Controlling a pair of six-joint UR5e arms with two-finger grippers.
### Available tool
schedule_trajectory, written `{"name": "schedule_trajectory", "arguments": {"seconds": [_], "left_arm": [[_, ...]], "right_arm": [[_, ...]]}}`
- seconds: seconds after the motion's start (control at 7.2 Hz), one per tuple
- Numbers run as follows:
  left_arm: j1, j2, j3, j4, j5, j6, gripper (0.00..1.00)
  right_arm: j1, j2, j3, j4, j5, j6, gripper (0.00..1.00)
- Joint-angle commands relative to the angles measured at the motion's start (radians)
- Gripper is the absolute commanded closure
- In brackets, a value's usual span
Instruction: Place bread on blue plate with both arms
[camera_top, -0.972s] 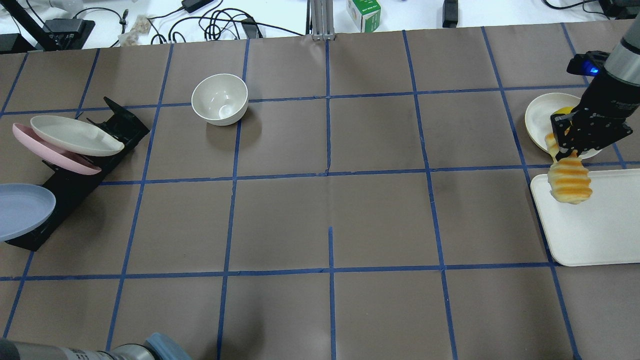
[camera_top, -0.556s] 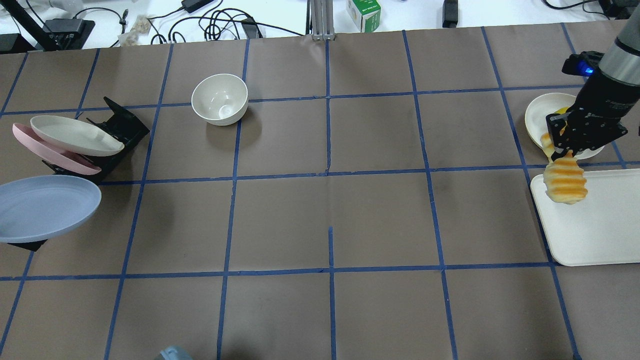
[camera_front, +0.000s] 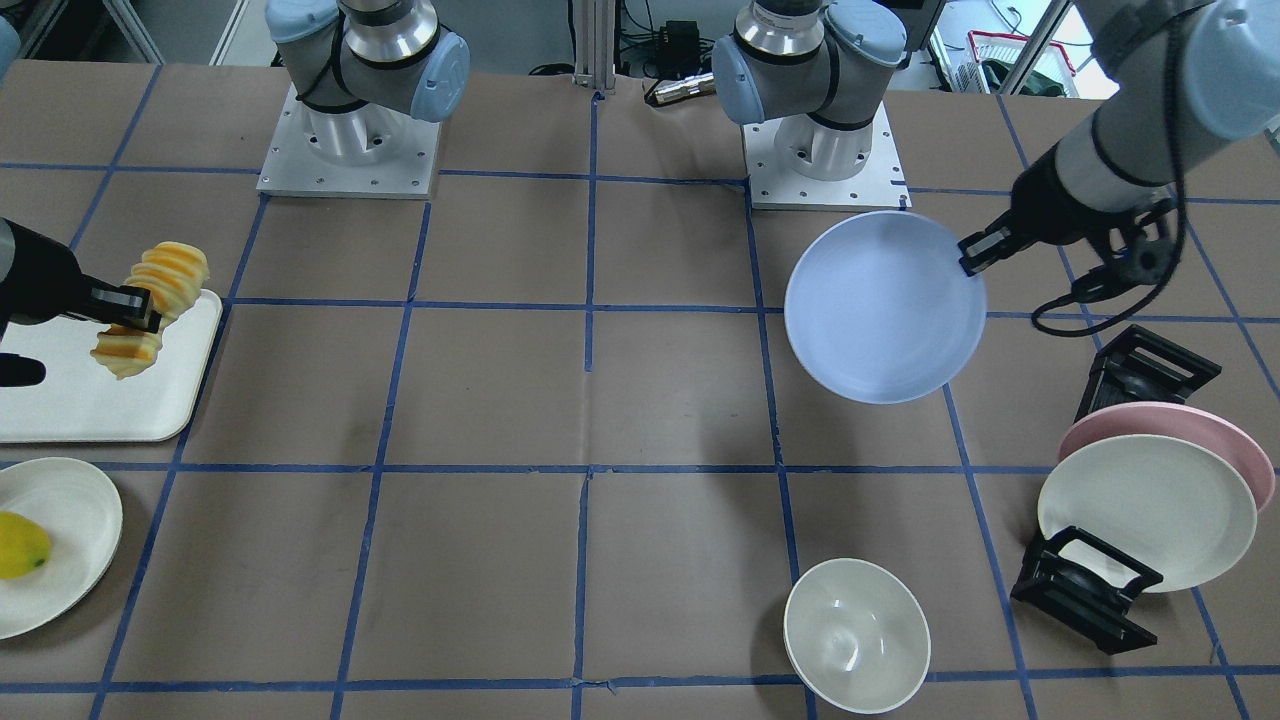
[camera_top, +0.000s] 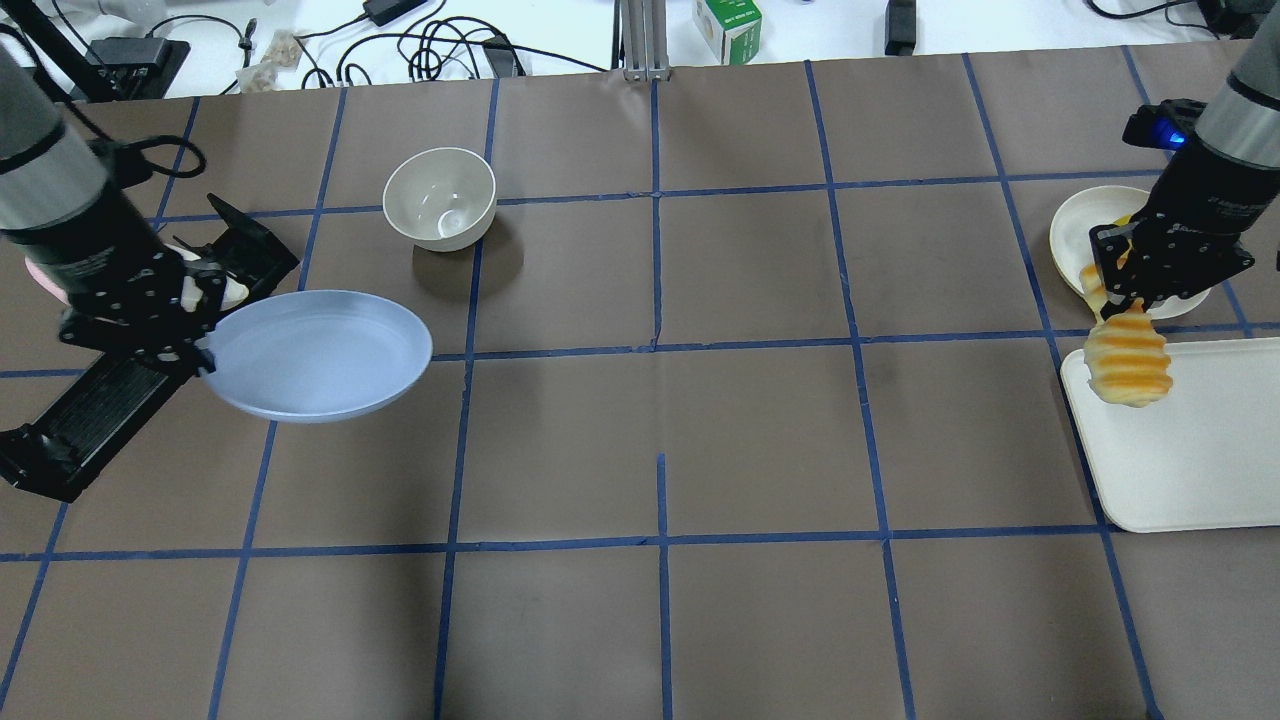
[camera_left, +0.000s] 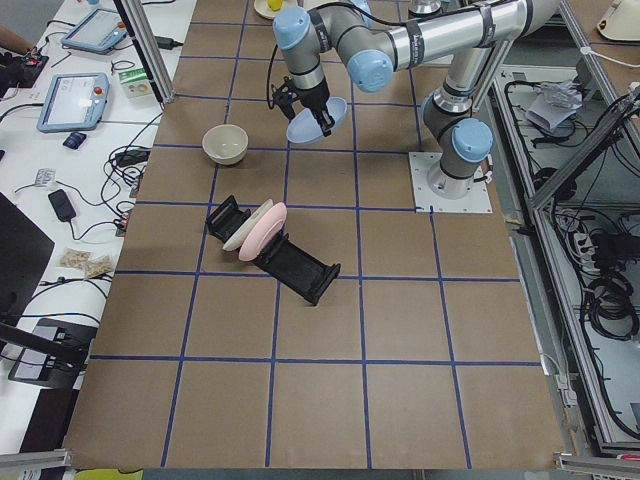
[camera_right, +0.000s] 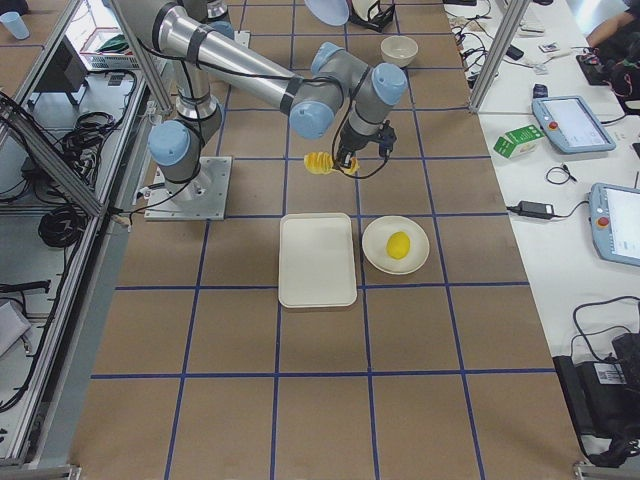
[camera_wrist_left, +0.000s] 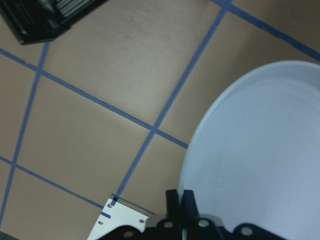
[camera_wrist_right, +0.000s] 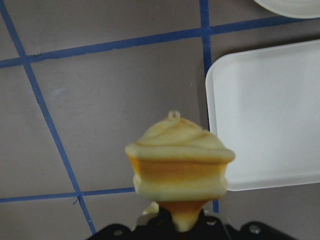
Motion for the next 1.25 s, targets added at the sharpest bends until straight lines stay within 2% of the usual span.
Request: {"name": "schedule_trajectory", "arguments": {"seconds": [0.0,0.28,0.56,0.83,0.97,1.11], "left_arm": [[-0.176,-0.062,-0.127,0.314,-0.197,-0.193,1.0],[-0.314,-0.162,-0.227,0.654,-0.241,-0.442,1.0],[-0.437,-0.237,-0.227,0.728,-0.235,-0.526,1.0],[-0.448,-0.274,-0.242,0.752,-0.234,-0.527,1.0],[-0.448,-0.288,-0.241,0.752,-0.235,-0.525,0.87],[-0.45,-0.297,-0.232,0.758,-0.237,-0.525,0.07]], "right_arm": [[0.003,-0.002,0.002,0.0,0.0,0.013,1.0],[0.003,-0.001,0.003,0.0,0.002,0.019,1.0],[0.003,-0.001,0.012,0.001,0.002,0.019,1.0],[0.003,-0.001,0.012,0.001,0.002,0.019,1.0],[0.003,-0.001,0.012,0.001,0.003,0.019,1.0],[0.003,-0.002,0.012,0.004,0.023,0.022,1.0]]}}
